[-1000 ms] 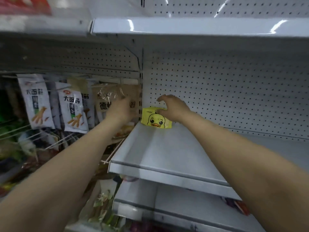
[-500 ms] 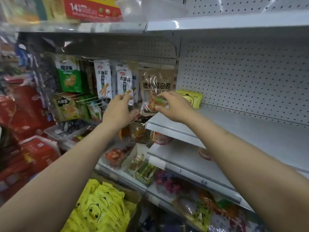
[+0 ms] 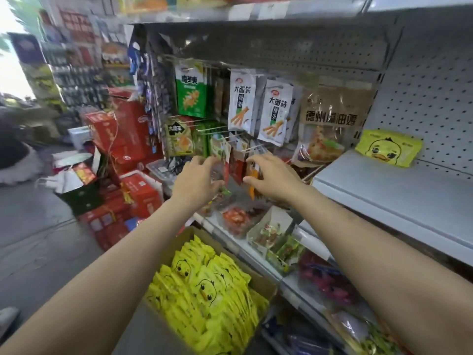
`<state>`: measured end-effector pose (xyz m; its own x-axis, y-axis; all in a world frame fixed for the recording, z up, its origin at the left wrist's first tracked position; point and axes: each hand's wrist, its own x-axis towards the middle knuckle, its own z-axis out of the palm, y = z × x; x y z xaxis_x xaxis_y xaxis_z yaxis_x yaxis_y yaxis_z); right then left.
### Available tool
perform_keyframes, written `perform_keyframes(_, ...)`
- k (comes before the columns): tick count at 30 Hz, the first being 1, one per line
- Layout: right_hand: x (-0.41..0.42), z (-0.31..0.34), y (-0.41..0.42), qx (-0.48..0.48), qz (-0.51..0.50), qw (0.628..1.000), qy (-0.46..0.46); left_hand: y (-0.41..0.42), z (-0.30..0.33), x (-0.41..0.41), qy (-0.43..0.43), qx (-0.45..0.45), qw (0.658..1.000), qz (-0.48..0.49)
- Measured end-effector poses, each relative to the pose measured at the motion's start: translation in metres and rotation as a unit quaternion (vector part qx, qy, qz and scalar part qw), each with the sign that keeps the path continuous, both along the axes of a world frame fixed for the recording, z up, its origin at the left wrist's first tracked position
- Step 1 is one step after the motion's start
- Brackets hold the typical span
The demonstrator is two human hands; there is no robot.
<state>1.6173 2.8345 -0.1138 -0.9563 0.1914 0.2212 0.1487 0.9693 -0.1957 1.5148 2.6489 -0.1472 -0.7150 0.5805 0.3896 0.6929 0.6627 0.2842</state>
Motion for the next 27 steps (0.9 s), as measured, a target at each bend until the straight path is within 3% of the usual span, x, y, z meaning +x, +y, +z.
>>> perform_keyframes(9,-0.163,-0.109,-0.036,-0.050,-0.020,0.991,-0.120,-0.037,-0.103,-0.154,-0.125,-0.042,0.991,0.008)
perform_keyframes(15,-0.215,-0.204,-0.054,-0.146,-0.056,0.966,-0.206,-0.046,-0.185,-0.214,-0.237,-0.096,0.967,-0.012)
perform_keyframes(22,-0.224,-0.315,-0.063,-0.206,-0.072,0.913,-0.343,-0.063,-0.291,-0.241,-0.356,-0.167,0.917,-0.061)
perform_keyframes(27,-0.230,-0.388,-0.072,-0.266,-0.098,0.878,-0.385,-0.086,-0.374,-0.242,-0.470,-0.199,0.859,-0.051)
